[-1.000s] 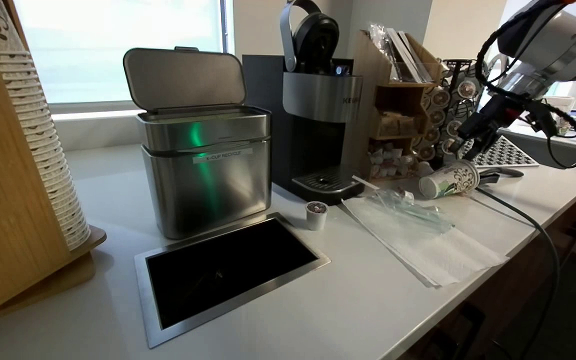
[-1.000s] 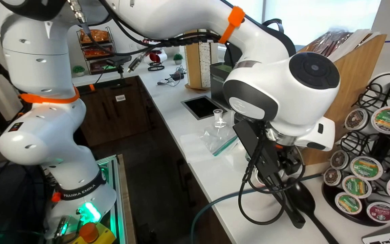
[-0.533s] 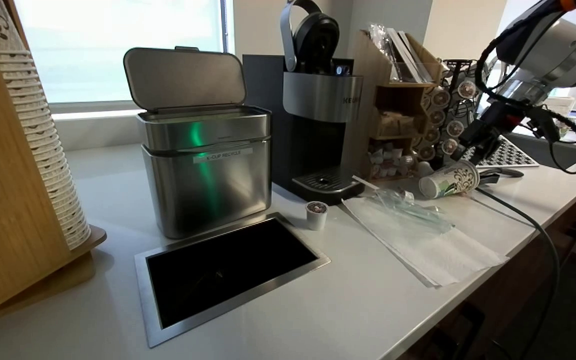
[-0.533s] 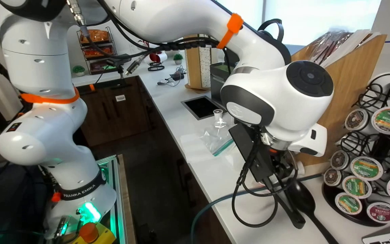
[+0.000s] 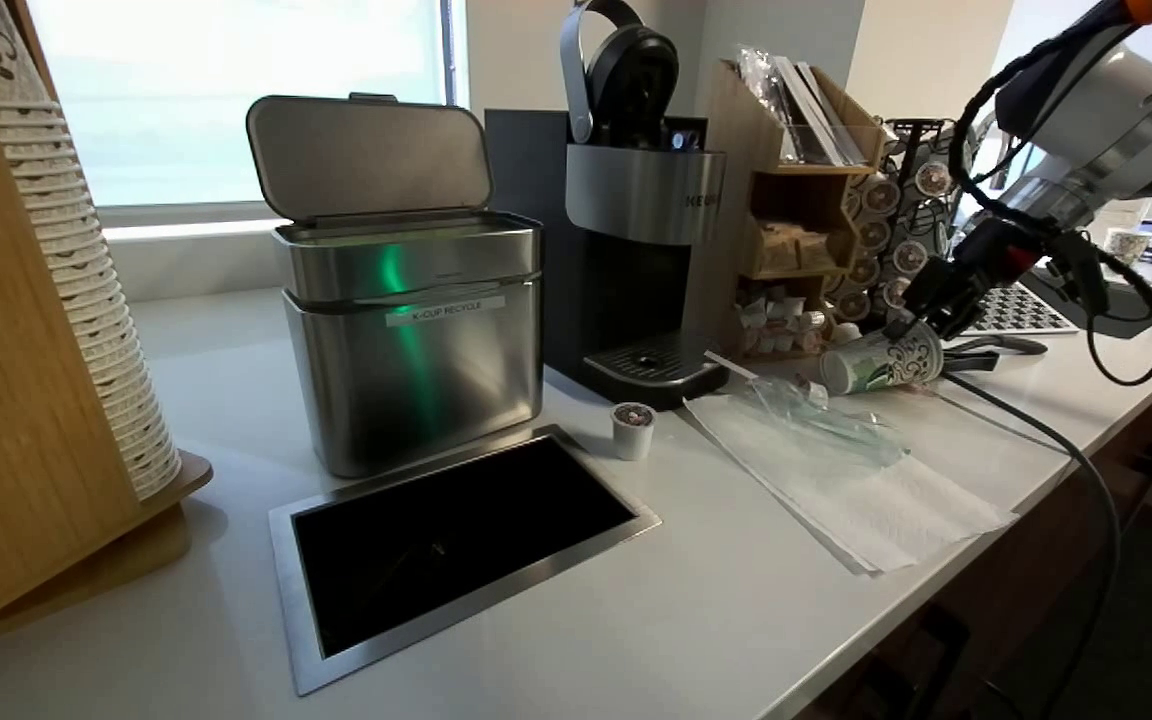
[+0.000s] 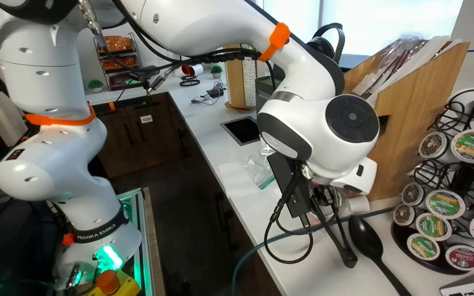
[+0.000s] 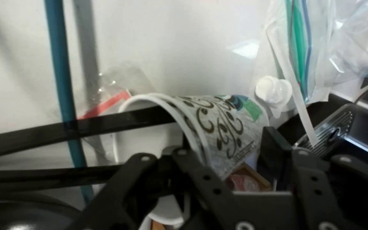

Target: Place the two coffee cups upright.

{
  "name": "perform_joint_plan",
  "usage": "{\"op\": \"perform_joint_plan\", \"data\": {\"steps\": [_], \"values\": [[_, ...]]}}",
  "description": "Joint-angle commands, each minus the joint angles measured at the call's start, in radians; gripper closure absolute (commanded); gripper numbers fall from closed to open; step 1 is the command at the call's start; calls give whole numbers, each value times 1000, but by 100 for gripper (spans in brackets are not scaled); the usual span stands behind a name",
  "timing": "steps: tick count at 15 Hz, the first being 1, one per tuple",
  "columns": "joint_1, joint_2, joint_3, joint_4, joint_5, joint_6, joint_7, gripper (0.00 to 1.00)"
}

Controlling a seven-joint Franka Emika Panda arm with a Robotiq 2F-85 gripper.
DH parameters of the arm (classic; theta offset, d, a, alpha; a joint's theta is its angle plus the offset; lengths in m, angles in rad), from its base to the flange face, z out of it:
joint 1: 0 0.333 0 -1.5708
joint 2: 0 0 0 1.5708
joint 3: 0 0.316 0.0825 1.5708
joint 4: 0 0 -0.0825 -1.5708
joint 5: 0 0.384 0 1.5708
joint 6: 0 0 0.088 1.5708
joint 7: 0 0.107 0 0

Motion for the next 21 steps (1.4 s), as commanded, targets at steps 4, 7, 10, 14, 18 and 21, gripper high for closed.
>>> {"op": "perform_joint_plan", "data": {"steps": [4,7,10,14,18,21], "values": [[0,-32,9,-23,109,26,-109,96],[20,-87,-2,-37,14,42,-82,100],[45,-155,-2,-58,-146,103,-66,98],[82,-248,15,-99,-403,183,4,98],[134,-320,51,-170,-675,261,100,98],[164,-356,80,-239,-884,299,192,98]]}}
